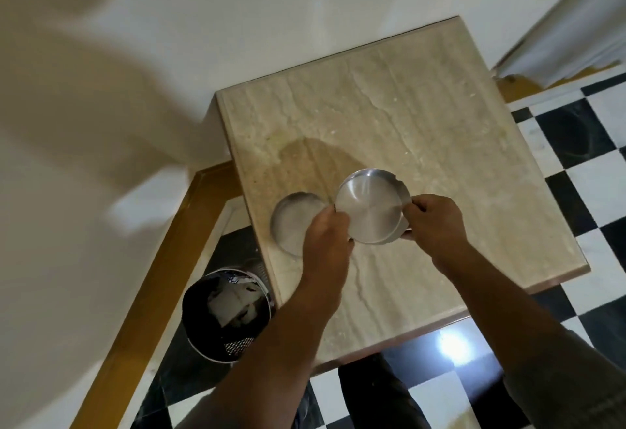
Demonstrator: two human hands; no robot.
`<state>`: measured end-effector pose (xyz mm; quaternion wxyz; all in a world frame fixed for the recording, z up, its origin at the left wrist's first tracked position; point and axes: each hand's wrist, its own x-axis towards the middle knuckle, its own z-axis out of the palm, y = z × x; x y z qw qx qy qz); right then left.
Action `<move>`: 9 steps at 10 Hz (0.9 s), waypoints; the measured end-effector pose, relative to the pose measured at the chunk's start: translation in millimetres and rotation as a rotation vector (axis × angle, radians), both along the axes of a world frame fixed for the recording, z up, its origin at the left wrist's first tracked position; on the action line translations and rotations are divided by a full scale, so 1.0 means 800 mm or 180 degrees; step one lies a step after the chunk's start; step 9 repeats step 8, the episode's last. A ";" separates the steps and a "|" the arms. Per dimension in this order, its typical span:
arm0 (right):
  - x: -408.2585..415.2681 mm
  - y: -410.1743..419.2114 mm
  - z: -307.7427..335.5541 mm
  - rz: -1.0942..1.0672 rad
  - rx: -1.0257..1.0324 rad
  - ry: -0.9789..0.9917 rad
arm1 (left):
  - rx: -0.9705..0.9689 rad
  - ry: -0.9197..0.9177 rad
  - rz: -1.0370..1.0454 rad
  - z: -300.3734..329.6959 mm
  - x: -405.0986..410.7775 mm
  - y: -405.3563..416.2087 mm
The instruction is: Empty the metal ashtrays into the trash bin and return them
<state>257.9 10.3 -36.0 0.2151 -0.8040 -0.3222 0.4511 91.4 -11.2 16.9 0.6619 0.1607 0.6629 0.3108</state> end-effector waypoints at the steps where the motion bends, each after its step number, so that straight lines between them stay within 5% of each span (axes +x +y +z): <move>1: 0.019 0.009 -0.017 0.0039 -0.0078 -0.0107 | 0.0072 0.0201 -0.0287 -0.013 0.020 0.005; 5: 0.028 0.026 -0.073 0.0603 -0.0194 -0.0351 | -0.0057 0.0536 -0.0796 -0.053 0.042 0.017; 9: 0.027 0.004 0.001 0.0367 -0.0345 0.0028 | -0.0352 0.1111 -0.1422 -0.013 0.009 -0.010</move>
